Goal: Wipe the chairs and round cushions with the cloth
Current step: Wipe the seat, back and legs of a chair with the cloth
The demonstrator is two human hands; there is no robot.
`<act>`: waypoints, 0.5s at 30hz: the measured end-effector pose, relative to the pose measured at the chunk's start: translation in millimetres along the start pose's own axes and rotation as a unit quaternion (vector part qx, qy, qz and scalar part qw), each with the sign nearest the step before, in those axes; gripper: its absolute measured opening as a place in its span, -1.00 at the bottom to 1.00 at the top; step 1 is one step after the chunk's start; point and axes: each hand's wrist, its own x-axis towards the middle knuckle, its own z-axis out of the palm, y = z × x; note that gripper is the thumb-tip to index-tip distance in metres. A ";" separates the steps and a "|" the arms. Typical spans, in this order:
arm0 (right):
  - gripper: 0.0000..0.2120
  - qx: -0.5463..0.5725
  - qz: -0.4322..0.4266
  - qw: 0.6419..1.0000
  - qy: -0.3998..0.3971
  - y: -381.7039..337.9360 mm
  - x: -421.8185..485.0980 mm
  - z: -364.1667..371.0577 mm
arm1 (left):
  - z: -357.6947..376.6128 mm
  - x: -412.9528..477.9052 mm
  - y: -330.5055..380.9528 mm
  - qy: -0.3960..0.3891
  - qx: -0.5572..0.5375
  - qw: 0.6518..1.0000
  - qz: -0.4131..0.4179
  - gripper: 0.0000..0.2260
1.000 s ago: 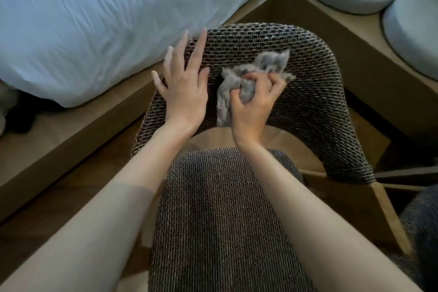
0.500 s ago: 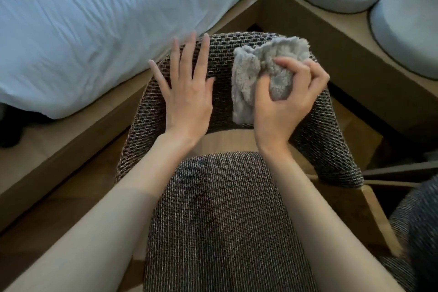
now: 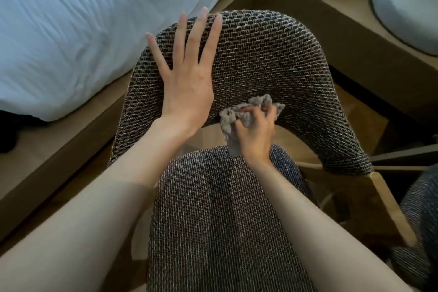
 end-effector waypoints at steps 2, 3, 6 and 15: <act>-0.80 0.014 -0.020 1.000 0.011 -10.5 -1.8 -10.4 | -2.0 0.7 1.2 -0.009 0.004 1.000 0.008 -0.26; -0.80 0.028 -0.059 0.997 0.033 -19.5 -1.2 -21.5 | -3.4 1.1 3.3 -0.016 0.006 1.000 0.009 -0.25; -0.81 0.074 -0.184 0.967 0.159 -53.7 13.0 -65.9 | -5.4 3.5 11.2 -0.045 0.004 0.999 0.025 -0.31; -0.72 -0.046 -0.156 0.981 0.101 -19.6 37.3 -52.7 | -0.7 9.3 26.3 -0.061 0.003 0.996 0.067 -0.22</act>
